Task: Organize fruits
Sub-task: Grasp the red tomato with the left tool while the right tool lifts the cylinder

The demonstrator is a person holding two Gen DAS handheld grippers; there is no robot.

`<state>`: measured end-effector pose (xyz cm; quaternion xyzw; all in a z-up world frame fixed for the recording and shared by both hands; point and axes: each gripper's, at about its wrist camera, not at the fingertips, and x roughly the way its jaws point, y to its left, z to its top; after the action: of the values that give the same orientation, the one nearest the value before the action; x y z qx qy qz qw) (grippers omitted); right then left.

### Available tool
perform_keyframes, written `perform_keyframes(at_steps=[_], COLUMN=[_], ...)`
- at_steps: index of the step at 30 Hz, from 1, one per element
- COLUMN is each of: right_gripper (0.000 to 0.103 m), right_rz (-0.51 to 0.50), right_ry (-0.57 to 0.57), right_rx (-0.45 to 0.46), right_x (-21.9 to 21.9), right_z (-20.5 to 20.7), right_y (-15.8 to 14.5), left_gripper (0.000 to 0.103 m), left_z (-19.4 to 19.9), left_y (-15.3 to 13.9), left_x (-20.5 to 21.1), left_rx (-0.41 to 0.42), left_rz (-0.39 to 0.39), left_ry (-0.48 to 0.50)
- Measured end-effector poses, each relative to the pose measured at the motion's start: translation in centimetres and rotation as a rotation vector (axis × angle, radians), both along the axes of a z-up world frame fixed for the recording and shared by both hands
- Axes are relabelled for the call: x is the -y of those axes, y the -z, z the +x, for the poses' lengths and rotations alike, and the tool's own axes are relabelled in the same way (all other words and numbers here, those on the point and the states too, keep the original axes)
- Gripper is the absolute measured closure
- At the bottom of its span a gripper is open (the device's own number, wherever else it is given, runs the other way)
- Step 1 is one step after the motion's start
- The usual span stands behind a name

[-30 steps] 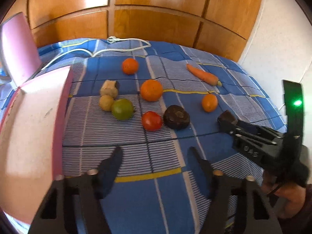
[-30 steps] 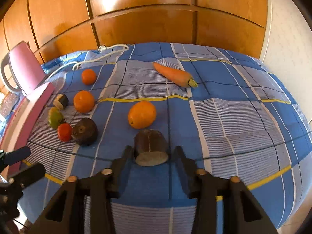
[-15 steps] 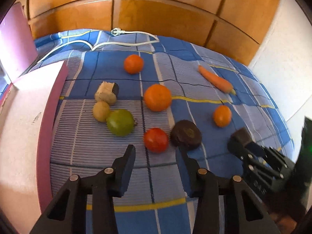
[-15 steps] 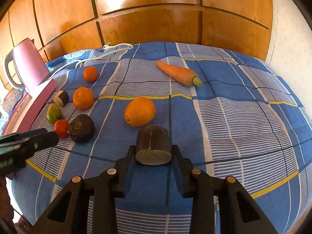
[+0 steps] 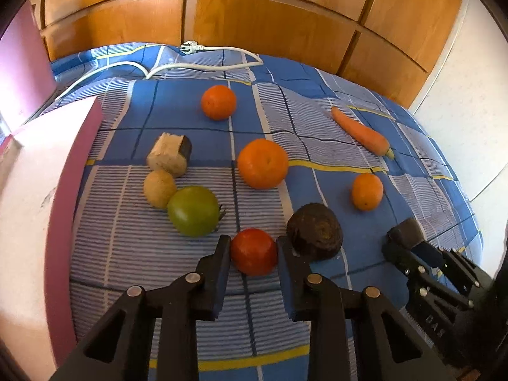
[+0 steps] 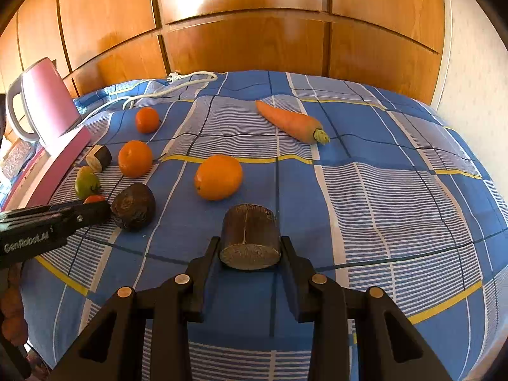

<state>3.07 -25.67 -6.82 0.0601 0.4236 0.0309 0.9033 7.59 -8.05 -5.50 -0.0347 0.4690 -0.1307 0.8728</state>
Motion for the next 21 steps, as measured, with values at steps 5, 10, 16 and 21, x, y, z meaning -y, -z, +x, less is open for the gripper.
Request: perform_keyframes(at_steps=[5,10,16,21], right_gripper=[0.067,0.068,0.068,0.068], right_rz=[0.033,0.071,0.077,0.081], right_ry=[-0.037,-0.081,-0.144,-0.203], right_rx=[-0.006,-0.018,-0.007,0.014], right_x=[-0.8,-2.2,-4.6,-6.5], right_z=[-0.6,-1.0,-1.4,-1.2], right_y=[-0.4,-0.8,-1.8,-3.1], left_gripper=[0.075,0.075,0.075,0.075], left_z=[-1.9,-3.2,-4.2,-5.0], left_y=[-0.2,-1.4,-3.0,-4.6], left_x=[-0.8,-1.7,-2.9,-4.8], left_rx=[0.018,0.060,0.104,0.139], left_rz=[0.005,-0.001,-0.007,-0.009], left_ry=[0.003,-0.003,-0.024,-0.075])
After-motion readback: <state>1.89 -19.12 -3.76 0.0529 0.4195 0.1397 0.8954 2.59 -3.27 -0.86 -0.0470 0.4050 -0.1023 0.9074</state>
